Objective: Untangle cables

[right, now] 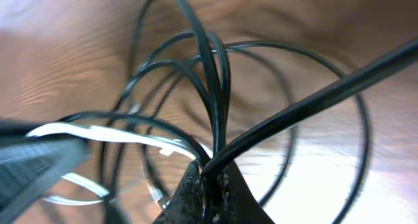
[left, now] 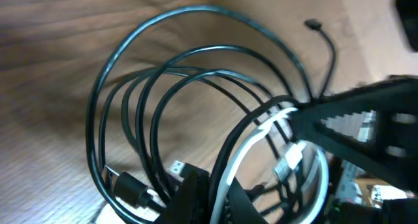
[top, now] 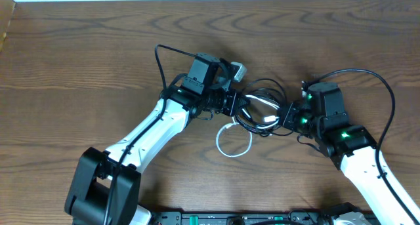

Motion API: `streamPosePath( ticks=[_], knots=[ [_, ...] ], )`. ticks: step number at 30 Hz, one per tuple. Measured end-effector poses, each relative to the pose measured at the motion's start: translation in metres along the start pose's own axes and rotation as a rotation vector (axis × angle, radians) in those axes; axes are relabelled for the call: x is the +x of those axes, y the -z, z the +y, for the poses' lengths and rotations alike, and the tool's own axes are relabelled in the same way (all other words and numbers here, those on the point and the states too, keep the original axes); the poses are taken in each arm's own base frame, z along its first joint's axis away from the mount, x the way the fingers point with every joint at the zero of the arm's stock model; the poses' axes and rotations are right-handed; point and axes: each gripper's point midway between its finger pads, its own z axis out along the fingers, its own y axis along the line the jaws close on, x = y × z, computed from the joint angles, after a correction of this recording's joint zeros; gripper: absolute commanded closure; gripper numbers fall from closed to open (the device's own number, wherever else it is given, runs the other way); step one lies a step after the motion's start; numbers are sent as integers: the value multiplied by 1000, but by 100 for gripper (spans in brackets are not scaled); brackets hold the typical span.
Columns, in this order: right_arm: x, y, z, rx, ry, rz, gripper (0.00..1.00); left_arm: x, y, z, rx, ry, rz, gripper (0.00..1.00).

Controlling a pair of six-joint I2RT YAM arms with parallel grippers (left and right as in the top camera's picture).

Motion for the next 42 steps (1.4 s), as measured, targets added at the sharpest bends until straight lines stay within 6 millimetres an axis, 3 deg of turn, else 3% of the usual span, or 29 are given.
streamPosePath(
  ticks=[7, 14, 20, 25, 31, 37, 42],
  knots=[
    [-5, 7, -22, 100, -62, -9, 99, -6, 14, -17, 45, -24, -29, 92],
    [-14, 19, -71, 272, -194, -52, 99, -30, 55, -21, 15, -44, -149, 92],
    [-16, 22, -82, 306, -229, -63, 99, -46, 102, -31, -7, -53, -261, 92],
    [-15, 22, -83, 310, -230, -60, 99, -48, 124, -34, -22, -55, -305, 92],
    [-12, 25, -91, 343, -257, -52, 99, -47, 144, -20, -60, -15, -337, 92],
    [-14, 33, -111, 390, -332, -63, 99, -48, 183, 4, -129, 56, -412, 92],
    [-15, 33, -111, 382, -342, -61, 99, -45, 202, 13, -147, 92, -445, 92]
  ],
)
